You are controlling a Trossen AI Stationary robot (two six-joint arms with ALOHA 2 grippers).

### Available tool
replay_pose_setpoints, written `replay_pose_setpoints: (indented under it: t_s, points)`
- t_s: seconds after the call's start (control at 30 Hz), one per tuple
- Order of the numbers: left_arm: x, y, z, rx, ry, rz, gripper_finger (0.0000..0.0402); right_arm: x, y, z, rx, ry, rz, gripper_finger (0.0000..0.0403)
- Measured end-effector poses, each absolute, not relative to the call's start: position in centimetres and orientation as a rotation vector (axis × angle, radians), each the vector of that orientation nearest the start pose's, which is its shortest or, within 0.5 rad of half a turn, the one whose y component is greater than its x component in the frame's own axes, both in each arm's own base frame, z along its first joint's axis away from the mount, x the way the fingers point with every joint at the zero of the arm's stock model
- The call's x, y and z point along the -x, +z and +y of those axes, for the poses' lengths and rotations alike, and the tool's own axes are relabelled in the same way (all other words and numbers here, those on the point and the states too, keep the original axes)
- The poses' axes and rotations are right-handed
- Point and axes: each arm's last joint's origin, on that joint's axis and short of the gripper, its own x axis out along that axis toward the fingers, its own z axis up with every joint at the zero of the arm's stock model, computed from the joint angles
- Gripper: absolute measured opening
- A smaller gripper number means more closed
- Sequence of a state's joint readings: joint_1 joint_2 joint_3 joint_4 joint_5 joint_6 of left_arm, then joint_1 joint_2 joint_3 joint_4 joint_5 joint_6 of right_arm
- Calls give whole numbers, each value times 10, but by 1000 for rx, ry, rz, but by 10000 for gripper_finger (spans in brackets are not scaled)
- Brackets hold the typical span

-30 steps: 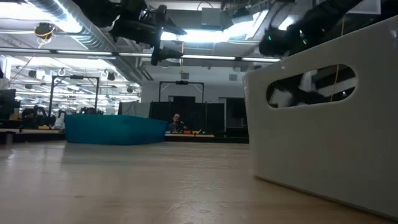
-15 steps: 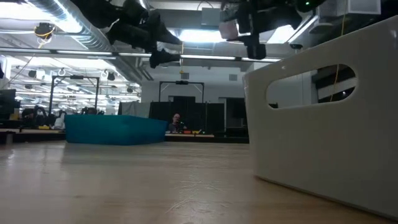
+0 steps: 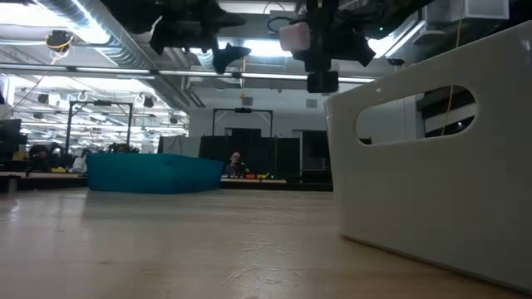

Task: Pick & Place Office items
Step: Put the white charger adapter into the blue bin

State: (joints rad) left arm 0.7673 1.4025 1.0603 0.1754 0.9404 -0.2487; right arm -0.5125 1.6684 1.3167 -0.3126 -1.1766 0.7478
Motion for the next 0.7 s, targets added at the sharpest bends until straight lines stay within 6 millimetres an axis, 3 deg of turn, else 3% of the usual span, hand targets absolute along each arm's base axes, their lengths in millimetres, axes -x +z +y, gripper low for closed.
replay_pose_setpoints:
  t_s: [0.23,0.4,0.57,0.7]
  points:
    - [-259,325,173,313,-261,133,327,-330,298,-155,-1180,493,638,193]
    - [-271,325,155,307,-319,144,326,-333,318,-156,-1131,514,595,193]
    - [-278,327,143,291,-339,136,326,-335,337,-157,-1083,548,559,193]
    - [-281,327,139,283,-325,130,326,-339,339,-148,-1068,585,570,193]
